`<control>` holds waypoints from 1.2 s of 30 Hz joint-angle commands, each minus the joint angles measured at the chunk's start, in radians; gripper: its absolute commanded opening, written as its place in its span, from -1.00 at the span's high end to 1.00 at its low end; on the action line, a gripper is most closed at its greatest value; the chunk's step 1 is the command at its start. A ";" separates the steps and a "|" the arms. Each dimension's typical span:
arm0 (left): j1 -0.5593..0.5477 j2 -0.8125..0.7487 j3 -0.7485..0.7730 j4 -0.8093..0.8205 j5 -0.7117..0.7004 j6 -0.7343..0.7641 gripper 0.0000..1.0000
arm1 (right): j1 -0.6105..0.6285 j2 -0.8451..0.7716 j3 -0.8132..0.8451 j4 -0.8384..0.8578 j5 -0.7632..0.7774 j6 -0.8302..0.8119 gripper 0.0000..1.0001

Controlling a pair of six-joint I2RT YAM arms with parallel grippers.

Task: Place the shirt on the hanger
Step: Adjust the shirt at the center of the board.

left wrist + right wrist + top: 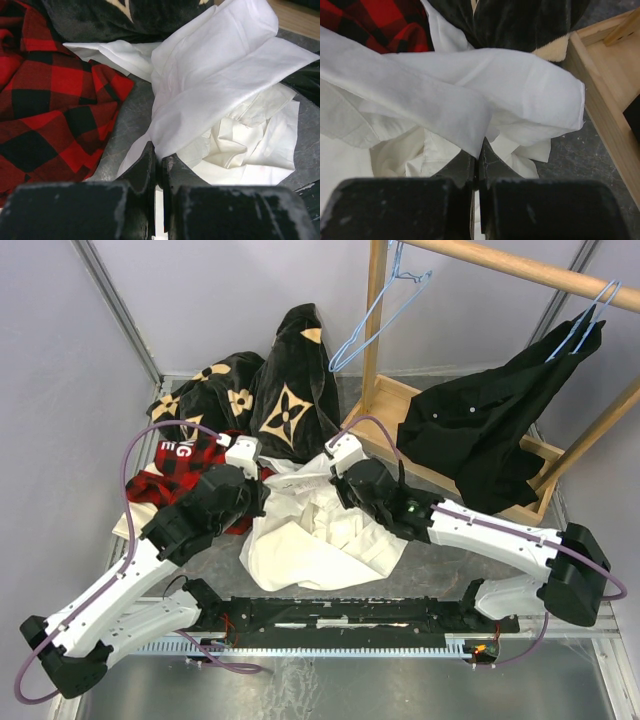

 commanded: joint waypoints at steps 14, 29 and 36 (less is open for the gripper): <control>-0.002 0.081 0.515 -0.077 0.000 0.046 0.95 | 0.002 -0.152 0.449 -0.270 0.145 0.057 1.00; -0.002 0.229 0.897 -0.063 0.030 0.246 0.95 | 0.001 -0.108 0.890 -0.294 0.031 -0.196 1.00; -0.002 0.333 1.151 -0.021 0.044 0.349 0.95 | 0.002 -0.036 1.149 -0.293 0.001 -0.337 1.00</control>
